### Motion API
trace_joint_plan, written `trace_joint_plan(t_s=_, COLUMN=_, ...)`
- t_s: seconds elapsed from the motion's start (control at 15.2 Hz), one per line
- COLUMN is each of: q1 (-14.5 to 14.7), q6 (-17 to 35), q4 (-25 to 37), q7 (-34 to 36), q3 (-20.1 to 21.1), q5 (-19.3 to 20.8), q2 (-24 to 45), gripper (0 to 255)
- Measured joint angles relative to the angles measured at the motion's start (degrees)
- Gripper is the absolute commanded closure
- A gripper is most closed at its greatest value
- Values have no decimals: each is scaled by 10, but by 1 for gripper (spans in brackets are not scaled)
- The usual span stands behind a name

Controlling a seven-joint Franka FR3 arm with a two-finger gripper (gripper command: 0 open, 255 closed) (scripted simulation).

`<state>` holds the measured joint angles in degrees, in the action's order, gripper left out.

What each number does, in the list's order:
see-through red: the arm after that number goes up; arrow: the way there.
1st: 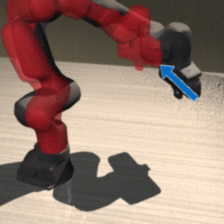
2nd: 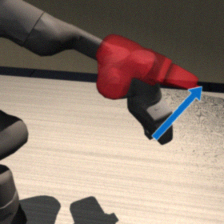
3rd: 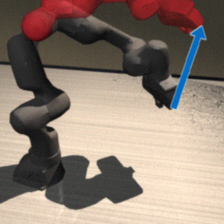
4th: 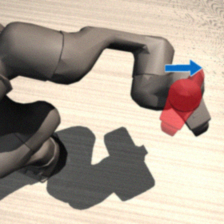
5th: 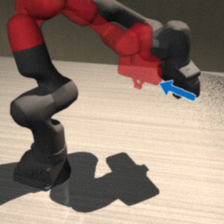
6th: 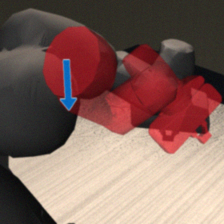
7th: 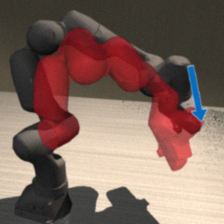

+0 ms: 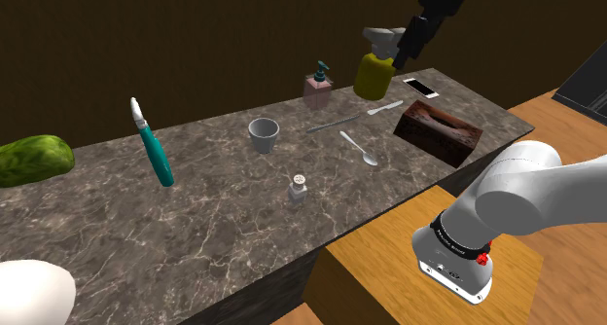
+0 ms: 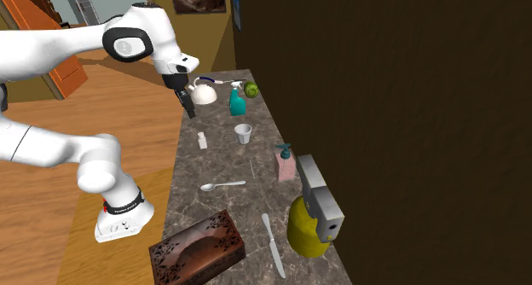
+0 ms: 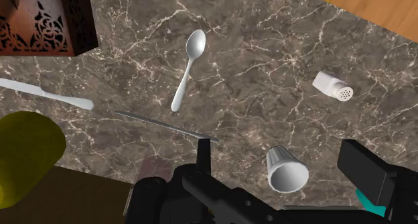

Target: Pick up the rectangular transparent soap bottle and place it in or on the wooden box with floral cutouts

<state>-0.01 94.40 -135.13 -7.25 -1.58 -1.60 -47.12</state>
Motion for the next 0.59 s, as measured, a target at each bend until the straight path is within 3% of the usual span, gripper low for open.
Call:
trace_joint_plan(t_s=0.26, q1=-2, q6=31, q4=5, q7=-15, q3=-12, q5=6, q2=37, gripper=0)
trace_joint_plan(t_s=0.59, q1=-3, q6=98, q4=37, q7=-45, q3=-35, q5=12, q2=138, gripper=0)
